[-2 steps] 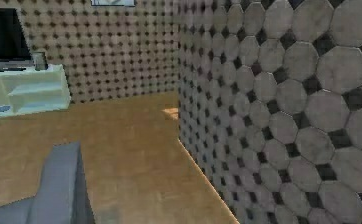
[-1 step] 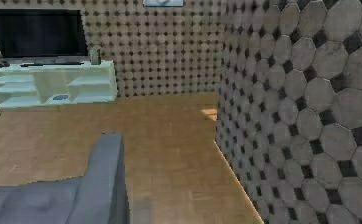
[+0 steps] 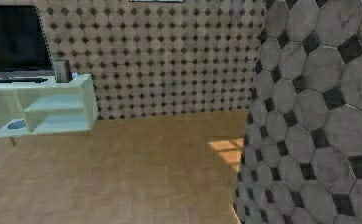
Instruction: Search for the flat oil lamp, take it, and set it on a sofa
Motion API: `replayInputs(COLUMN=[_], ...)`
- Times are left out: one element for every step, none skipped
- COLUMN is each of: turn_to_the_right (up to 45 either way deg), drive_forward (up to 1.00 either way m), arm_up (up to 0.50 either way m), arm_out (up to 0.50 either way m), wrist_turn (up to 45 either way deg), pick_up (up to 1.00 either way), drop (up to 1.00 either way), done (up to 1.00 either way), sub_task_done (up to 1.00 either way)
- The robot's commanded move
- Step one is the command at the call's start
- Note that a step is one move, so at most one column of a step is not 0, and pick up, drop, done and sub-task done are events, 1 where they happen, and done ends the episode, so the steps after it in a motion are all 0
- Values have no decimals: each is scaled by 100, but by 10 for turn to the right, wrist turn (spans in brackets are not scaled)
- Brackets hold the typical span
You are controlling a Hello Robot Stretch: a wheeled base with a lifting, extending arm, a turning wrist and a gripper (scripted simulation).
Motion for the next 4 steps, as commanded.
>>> replayInputs(turn_to_the_right=[-60,0,-450,-30], drive_forward=[0,35,0,0], arm_up=[0,0,0,0], arm_out=[0,0,0,0], wrist_turn=[0,0,0,0], pick_up=[0,0,0,0], drop=[0,0,0,0], done=[0,0,0,0], sub_task_done=[0,0,0,0])
